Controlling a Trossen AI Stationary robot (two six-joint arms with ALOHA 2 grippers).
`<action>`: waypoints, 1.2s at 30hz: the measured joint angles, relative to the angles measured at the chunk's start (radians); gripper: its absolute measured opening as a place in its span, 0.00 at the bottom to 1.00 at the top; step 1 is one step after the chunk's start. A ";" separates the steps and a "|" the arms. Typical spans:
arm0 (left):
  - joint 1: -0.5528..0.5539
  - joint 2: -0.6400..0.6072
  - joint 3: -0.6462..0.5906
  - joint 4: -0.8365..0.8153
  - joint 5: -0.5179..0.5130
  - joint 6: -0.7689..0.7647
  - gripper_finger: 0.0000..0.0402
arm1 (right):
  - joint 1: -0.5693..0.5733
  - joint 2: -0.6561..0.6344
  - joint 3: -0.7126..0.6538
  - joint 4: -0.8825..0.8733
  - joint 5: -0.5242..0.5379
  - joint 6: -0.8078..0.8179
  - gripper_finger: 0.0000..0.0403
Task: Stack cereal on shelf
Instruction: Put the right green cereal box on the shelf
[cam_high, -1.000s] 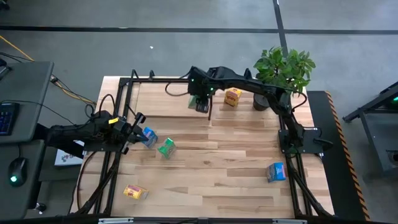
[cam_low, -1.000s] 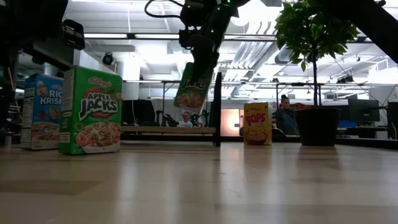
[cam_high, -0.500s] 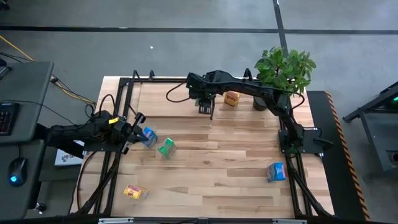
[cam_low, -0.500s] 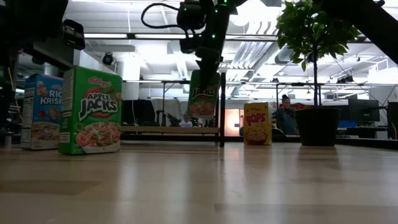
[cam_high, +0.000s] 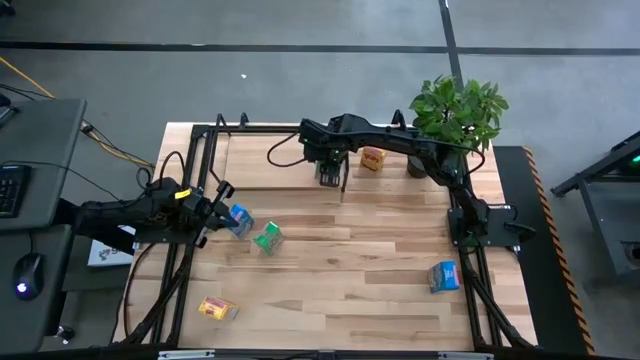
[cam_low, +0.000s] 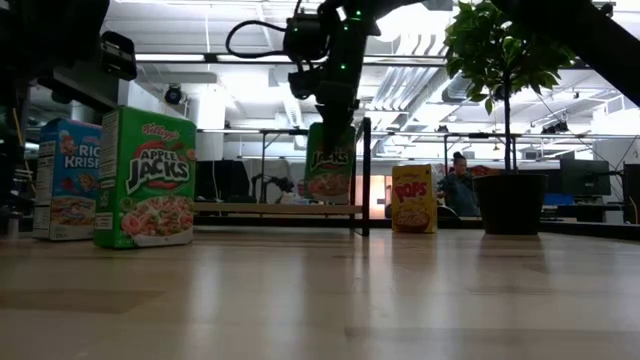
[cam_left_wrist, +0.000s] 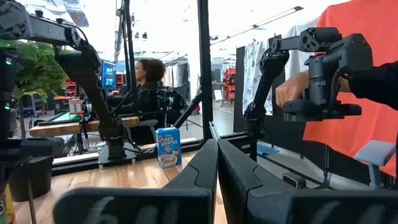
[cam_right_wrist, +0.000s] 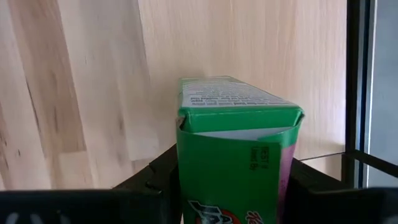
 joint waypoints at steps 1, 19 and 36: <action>0.000 0.000 0.000 0.000 0.000 0.000 0.01 | 0.000 0.000 0.000 0.001 -0.001 0.000 0.39; 0.000 0.000 0.000 0.000 0.000 0.000 0.01 | -0.026 0.000 0.000 0.099 0.169 -0.063 0.39; 0.000 0.000 0.000 0.000 0.000 0.000 0.01 | -0.074 0.026 0.002 0.056 0.144 -0.070 0.39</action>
